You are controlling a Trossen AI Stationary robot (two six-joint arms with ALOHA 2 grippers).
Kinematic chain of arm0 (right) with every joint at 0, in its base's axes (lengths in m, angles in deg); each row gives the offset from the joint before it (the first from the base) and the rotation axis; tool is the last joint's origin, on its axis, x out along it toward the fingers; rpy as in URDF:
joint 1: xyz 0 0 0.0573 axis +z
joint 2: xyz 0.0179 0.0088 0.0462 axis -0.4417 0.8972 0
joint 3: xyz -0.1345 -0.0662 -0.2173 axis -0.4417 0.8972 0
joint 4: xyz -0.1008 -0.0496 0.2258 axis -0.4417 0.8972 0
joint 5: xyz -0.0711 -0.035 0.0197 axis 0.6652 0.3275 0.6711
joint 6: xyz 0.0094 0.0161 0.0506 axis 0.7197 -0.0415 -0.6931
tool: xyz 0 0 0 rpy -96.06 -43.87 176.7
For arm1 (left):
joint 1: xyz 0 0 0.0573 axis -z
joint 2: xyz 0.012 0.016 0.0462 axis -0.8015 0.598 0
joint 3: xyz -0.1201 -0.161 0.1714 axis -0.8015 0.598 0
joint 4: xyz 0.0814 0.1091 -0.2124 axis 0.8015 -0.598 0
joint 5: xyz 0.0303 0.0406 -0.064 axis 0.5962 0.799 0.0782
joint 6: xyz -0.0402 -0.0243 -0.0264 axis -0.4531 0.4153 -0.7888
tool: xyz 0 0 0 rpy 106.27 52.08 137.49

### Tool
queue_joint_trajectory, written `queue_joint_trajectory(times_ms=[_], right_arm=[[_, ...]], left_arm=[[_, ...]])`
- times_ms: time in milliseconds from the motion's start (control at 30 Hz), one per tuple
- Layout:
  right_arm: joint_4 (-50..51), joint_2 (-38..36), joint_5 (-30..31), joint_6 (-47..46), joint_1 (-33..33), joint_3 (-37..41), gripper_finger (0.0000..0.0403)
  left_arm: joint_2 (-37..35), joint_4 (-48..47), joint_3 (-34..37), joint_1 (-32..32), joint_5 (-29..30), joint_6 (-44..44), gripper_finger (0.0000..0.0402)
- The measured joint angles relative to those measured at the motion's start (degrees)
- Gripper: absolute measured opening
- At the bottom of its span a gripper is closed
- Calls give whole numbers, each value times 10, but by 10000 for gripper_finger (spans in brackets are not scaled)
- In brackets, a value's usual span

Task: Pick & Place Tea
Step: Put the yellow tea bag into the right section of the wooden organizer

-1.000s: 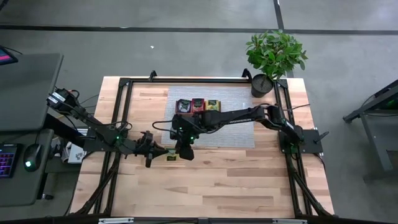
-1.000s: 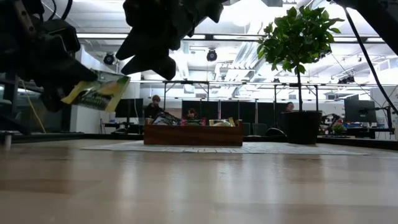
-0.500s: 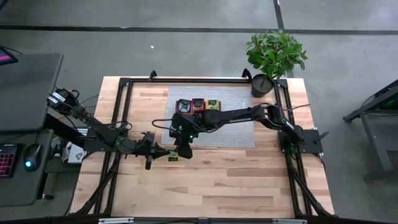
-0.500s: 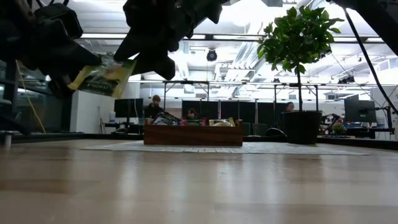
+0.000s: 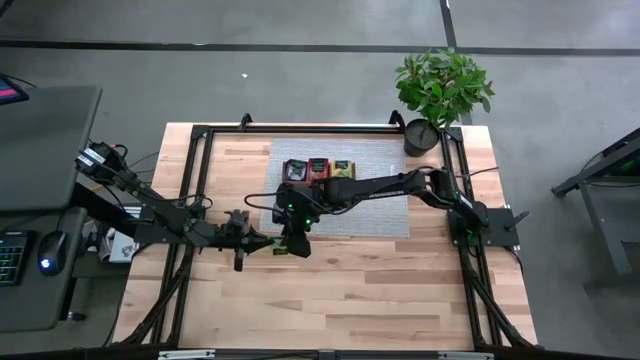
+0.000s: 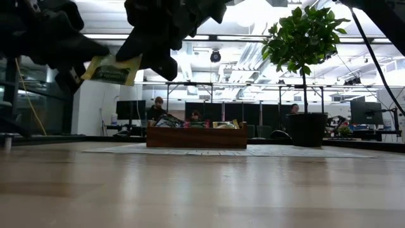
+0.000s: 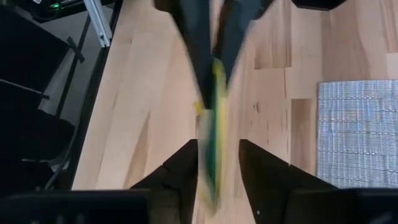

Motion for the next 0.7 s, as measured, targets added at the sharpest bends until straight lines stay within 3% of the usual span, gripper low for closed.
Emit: queue_joint_trajectory(times_ms=[367, 700], right_arm=[[-1, 0, 0, 3, 1, 0, 14], [-1, -8, 20, 9, 7, 0, 10]], left_arm=[[0, 20, 0, 0, 2, 20, 0], [0, 19, 0, 0, 18, 20, 1]])
